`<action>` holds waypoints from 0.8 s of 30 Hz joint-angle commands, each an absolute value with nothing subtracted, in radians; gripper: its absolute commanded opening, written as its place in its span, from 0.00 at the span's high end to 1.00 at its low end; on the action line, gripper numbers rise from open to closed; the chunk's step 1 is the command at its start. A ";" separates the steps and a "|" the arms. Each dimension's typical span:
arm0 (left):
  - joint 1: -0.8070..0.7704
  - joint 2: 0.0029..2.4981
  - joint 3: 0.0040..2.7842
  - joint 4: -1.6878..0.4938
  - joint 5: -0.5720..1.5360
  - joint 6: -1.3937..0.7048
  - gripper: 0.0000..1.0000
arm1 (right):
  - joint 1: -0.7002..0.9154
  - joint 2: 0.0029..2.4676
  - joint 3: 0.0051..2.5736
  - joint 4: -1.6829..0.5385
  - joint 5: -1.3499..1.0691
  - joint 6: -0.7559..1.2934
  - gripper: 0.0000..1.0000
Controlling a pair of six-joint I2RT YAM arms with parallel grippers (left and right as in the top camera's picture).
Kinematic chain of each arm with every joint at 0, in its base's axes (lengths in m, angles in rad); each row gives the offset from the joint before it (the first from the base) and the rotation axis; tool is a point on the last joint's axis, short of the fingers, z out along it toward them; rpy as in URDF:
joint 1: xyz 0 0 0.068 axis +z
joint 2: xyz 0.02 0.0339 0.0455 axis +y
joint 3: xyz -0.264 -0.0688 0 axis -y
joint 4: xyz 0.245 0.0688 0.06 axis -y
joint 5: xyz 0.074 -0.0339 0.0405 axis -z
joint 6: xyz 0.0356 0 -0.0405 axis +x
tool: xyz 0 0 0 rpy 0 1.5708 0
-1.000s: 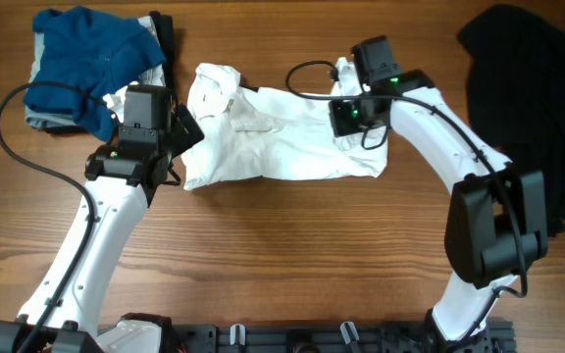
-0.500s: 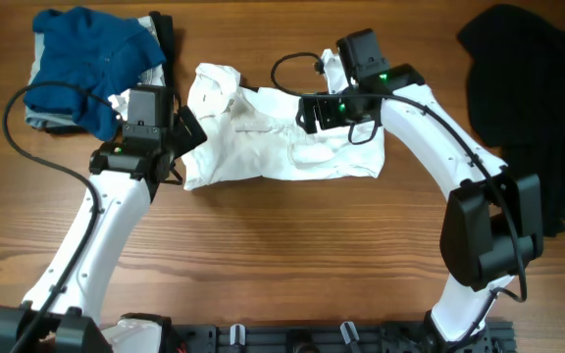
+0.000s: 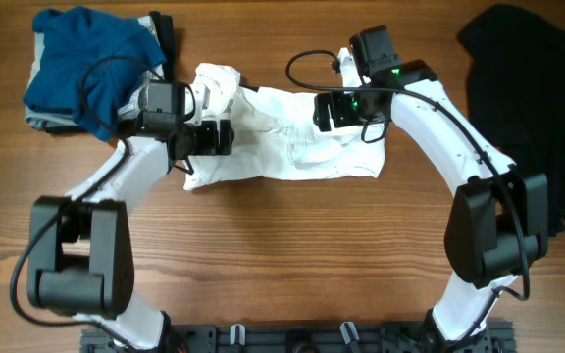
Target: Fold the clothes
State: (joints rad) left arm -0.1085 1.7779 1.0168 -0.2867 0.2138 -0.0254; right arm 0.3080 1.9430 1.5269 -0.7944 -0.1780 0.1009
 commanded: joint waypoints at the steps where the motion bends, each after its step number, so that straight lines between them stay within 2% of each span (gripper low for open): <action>1: -0.049 1.850 1.080 -0.269 0.279 0.128 0.00 | 0.309 1.937 1.542 -0.804 -0.164 0.087 0.00; 9: -0.017 1.937 1.087 -0.185 0.372 0.128 0.00 | 0.309 1.937 1.542 -0.799 -0.164 0.081 0.01; 15: -0.019 2.029 1.087 -0.196 0.376 0.096 0.03 | 0.309 1.937 1.542 -0.800 -0.163 0.080 0.00; 16: -0.019 2.037 1.087 -0.204 0.375 0.093 0.06 | 0.309 1.937 1.542 -0.798 -0.163 0.081 0.01; 17: -0.019 2.038 1.087 -0.212 0.373 0.093 0.22 | 0.309 1.937 1.542 -0.797 -0.154 0.082 0.02; 19: -0.019 2.039 1.087 -0.229 0.368 0.057 0.90 | 0.306 1.937 1.541 -0.798 -0.121 0.098 0.07; 20: -0.018 2.038 1.087 -0.233 0.361 0.015 0.96 | 0.303 1.938 1.539 -0.798 -0.107 0.120 0.13; 22: -0.014 2.035 1.087 -0.241 0.363 -0.017 0.96 | 0.295 1.940 1.532 -0.794 -0.109 0.135 0.26; 24: -0.010 2.019 1.087 -0.259 0.363 -0.047 0.96 | 0.287 1.940 1.515 -0.785 -0.115 0.152 0.54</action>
State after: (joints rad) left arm -0.0174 1.9858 1.1168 -0.2131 0.3828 0.0353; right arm 0.3035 1.9430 1.5265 -0.7971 -0.1402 0.1169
